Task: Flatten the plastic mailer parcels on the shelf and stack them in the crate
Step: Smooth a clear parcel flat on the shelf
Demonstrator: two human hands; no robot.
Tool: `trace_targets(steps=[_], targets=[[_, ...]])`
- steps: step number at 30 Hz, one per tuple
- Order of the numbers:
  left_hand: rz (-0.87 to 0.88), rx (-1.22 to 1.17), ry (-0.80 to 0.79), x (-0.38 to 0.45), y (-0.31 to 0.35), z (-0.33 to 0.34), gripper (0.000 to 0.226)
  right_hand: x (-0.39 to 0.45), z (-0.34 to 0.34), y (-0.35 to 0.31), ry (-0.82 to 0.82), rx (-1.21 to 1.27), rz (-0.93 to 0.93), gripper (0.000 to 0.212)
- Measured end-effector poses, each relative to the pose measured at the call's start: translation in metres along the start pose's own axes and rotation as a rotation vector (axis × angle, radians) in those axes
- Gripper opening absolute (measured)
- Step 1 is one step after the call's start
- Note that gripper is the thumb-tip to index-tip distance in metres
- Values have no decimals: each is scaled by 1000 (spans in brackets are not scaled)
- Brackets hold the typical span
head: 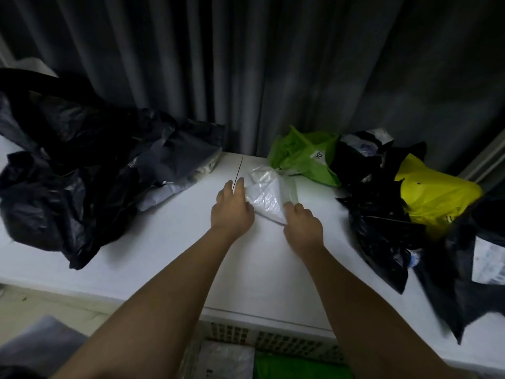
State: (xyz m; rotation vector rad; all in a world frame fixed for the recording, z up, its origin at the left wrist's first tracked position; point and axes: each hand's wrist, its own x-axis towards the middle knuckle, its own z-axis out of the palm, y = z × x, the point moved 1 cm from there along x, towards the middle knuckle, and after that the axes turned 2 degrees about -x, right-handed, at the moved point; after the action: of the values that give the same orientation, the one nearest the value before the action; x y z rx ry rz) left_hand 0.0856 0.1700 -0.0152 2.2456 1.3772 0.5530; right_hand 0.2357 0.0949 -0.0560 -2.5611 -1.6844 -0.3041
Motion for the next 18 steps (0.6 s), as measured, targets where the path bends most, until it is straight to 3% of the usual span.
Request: trace_targets(steps=[4,9,12,14,16,18], targets=[[-109,-110,-47,2,-7,2,56,-24,1,1,64,96,-177,50],[-274,-282,-255,-26,-19,1,68,-75,-9,3,-196,301,-225,55],[-232,-386,-321,-50,-18,-9,68,-94,-25,9,-411,453,-214,65],[-163,-358,-275,-62,-19,-17,55,-99,-39,12,-505,562,-172,58],[-107,-378,-182,-69,-15,-28,40,-95,-57,12,-448,628,-114,44],[-43,-369,-114,-74,-5,-45,33,-86,-81,10,-228,616,-61,36]])
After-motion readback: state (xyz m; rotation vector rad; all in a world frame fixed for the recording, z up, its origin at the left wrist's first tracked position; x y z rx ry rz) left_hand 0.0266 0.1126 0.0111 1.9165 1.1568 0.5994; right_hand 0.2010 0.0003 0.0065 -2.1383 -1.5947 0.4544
